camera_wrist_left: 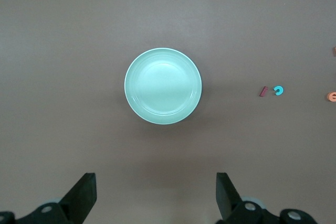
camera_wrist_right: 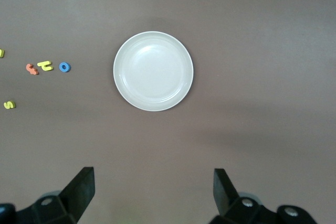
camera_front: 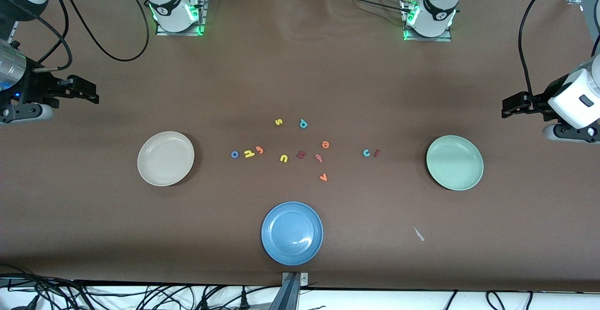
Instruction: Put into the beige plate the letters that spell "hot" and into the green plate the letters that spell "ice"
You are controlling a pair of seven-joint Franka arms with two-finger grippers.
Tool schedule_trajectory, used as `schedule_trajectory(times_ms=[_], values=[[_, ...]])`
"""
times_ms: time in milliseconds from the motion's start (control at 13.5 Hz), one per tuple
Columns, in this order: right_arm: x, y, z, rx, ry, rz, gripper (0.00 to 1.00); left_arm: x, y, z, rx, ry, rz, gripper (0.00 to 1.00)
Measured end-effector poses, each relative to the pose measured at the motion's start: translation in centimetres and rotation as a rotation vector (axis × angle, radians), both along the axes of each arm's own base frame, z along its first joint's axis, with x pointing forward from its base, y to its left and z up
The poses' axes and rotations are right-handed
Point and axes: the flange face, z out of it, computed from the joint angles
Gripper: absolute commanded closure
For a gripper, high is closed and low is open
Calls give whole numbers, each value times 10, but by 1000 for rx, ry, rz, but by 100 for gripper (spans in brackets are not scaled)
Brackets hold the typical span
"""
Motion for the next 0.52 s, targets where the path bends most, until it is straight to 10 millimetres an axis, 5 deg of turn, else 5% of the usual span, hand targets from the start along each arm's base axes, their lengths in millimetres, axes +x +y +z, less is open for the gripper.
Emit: schedule_trajectory(times_ms=[519], values=[[0, -4, 1, -5, 0, -6, 0, 0, 0, 0, 0, 0, 0, 0]])
